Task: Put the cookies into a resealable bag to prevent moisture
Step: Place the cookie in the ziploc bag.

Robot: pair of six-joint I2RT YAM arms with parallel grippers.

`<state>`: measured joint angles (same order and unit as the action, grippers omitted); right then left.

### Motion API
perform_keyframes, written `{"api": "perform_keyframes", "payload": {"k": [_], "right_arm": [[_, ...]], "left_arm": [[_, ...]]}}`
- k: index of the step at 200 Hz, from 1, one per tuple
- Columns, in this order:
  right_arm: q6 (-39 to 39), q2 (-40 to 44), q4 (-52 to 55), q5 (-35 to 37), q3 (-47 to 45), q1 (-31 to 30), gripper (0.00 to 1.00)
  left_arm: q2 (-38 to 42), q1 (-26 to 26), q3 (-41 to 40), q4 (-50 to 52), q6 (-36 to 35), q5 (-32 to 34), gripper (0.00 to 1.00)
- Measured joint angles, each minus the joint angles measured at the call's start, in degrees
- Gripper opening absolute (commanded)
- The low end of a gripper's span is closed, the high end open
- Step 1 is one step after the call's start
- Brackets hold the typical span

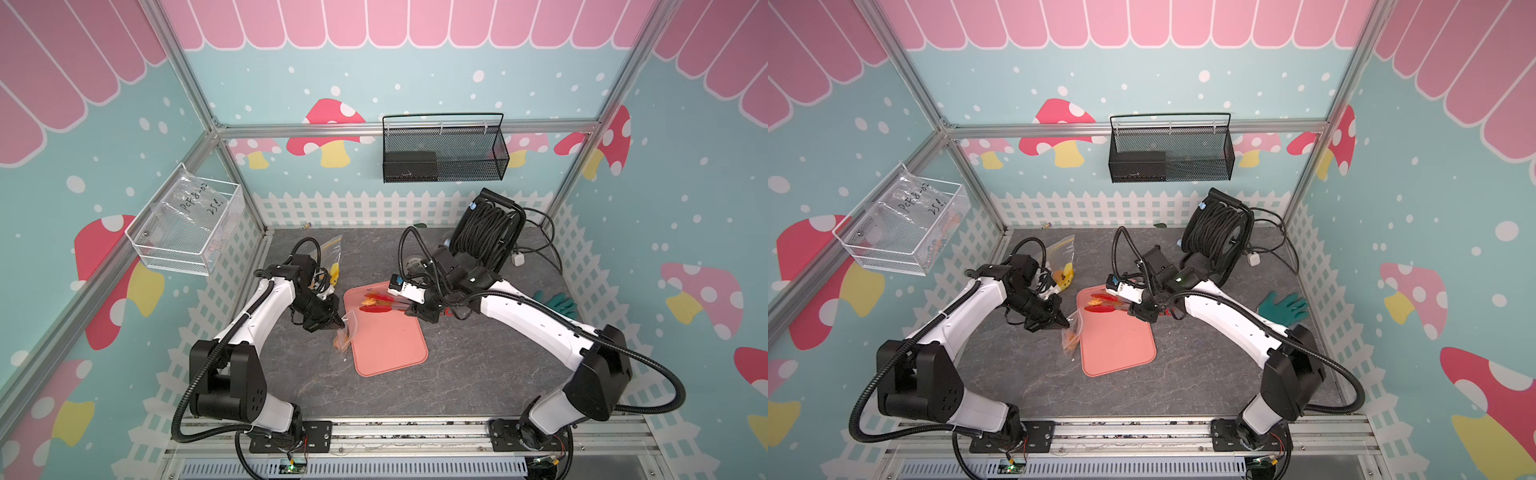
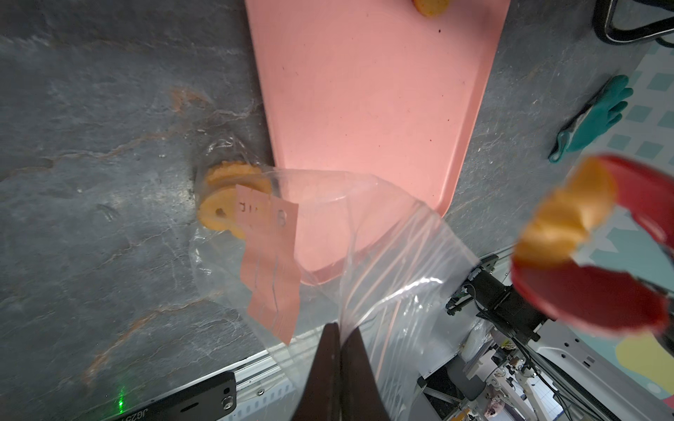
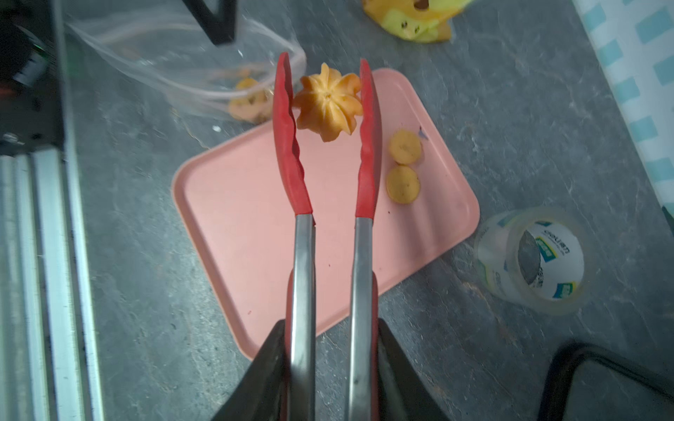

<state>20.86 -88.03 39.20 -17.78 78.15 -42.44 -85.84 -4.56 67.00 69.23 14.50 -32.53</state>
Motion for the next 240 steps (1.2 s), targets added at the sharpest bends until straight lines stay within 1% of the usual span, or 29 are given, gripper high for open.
{"api": "perform_keyframes", "payload": {"k": [16, 32, 65, 92, 122, 143, 180, 209, 227, 240], "right_arm": [[-1.1, 1.7, -1.4, -4.7, -1.5, -0.1, 0.37], [-1.7, 1.6, -2.3, -7.9, -2.9, -0.6, 0.36], [-2.4, -1.1, -3.3, -11.2, -3.9, -1.6, 0.38], [-2.5, -3.3, -4.8, -12.9, -3.8, -1.6, 0.45], [-2.1, -4.7, -5.4, -13.3, -3.8, -1.9, 0.56], [-2.2, -4.7, -6.1, -13.6, -3.8, -1.9, 0.61], [-2.6, -3.2, -6.6, -13.8, -3.8, -0.3, 0.61], [-2.8, 1.6, -7.2, -13.2, -5.0, 5.0, 0.6], [-2.5, 3.9, -6.9, -9.7, -6.1, 9.1, 0.6], [-1.9, 3.5, -6.5, -6.7, -6.1, 10.3, 0.6]], "left_arm": [[-0.1, 0.0, 0.0, 0.1, 0.0, 0.0, 0.0], [-0.3, 0.0, 0.2, 0.2, 0.0, 0.0, 0.0], [-0.3, 0.0, 0.6, 0.4, 0.0, -0.1, 0.0], [-0.3, 0.0, 0.6, 0.4, 0.0, -0.3, 0.0], [-0.3, 0.0, 0.6, 0.4, 0.0, -0.6, 0.0], [-0.3, 0.0, 0.7, 0.4, 0.1, -0.7, 0.0], [-0.3, 0.0, 1.4, 0.7, 0.0, -0.7, 0.0], [-0.3, 0.0, 2.0, 0.8, 0.1, -0.9, 0.0], [-0.3, 0.0, 2.3, 0.9, 0.1, -0.9, 0.0], [-0.3, 0.0, 2.4, 0.8, 0.1, -0.9, 0.0]]}}
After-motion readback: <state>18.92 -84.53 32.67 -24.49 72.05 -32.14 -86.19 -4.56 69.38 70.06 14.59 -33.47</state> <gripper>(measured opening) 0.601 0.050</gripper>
